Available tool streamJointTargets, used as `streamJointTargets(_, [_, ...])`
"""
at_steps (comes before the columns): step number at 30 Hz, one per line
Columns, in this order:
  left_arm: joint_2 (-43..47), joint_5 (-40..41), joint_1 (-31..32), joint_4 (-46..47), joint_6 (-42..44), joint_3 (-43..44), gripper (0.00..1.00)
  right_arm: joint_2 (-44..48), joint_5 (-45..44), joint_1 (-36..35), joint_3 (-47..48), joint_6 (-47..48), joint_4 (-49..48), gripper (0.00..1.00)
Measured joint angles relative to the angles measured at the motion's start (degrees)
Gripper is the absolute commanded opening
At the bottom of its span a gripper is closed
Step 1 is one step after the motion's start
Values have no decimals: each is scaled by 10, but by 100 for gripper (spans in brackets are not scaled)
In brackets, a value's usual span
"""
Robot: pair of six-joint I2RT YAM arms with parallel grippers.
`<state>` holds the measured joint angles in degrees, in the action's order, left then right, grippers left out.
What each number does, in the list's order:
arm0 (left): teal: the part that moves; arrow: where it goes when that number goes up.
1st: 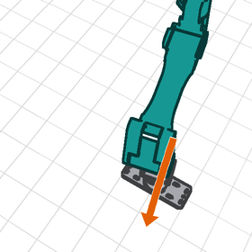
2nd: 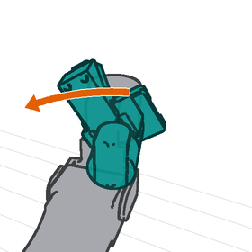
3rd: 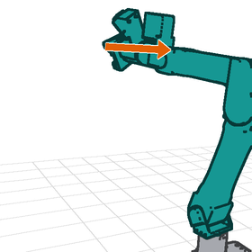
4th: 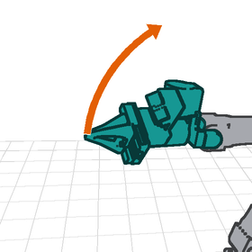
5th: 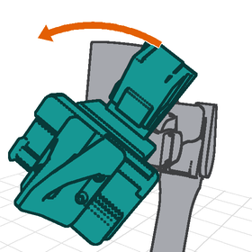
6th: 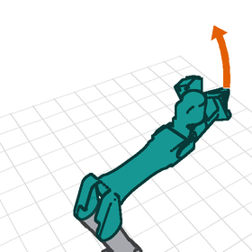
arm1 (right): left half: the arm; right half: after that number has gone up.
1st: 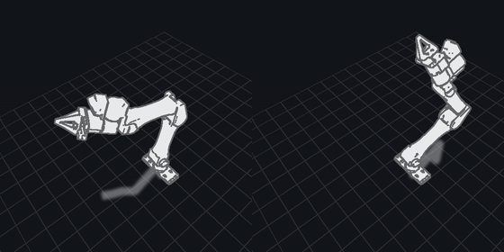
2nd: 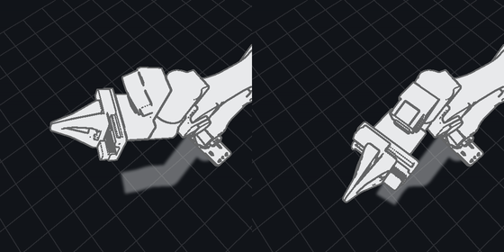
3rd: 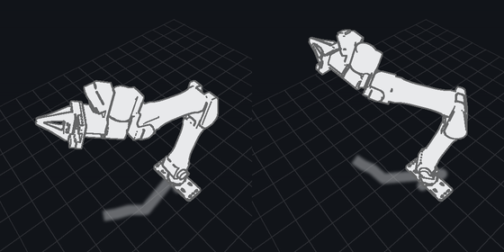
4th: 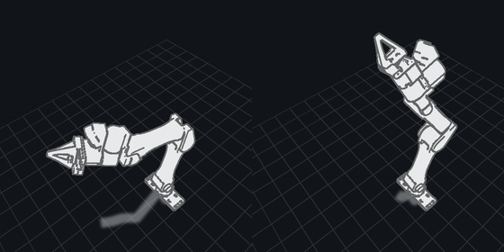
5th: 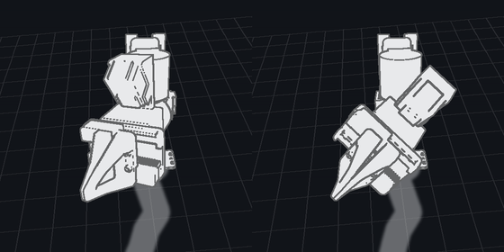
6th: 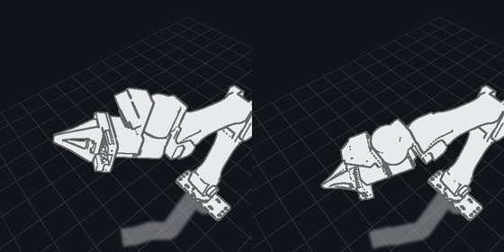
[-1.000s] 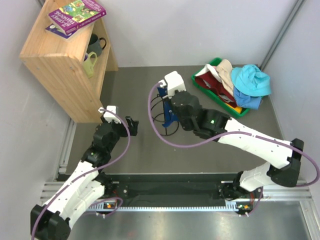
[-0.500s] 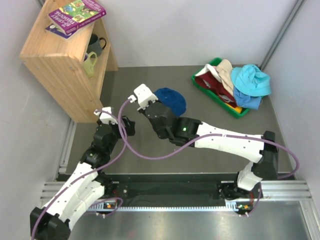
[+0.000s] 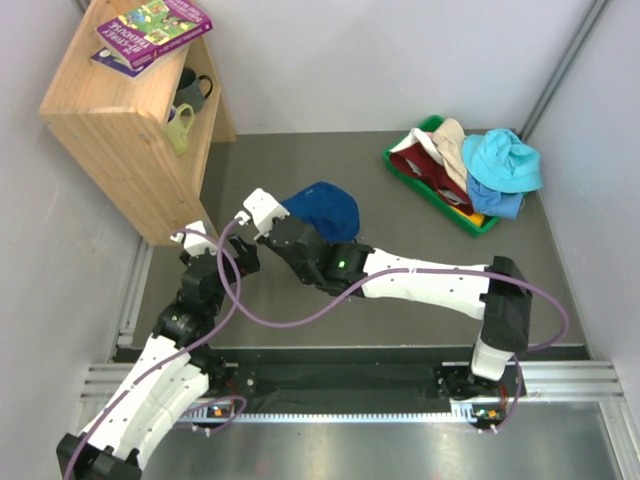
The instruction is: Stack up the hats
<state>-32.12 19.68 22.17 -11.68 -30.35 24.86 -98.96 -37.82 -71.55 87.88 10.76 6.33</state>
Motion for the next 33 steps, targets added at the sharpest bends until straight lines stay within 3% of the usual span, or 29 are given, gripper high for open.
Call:
streamJointTargets(30, [24, 58, 0, -41, -2, 0, 99, -107, 125, 46, -31, -76, -21, 0])
streamJointTargets(31, [24, 59, 0, -42, -2, 0, 99, -107, 126, 46, -31, -78, -21, 11])
streamJointTargets(33, [24, 60, 0, -43, -2, 0, 99, -107, 133, 46, -31, -80, -21, 43])
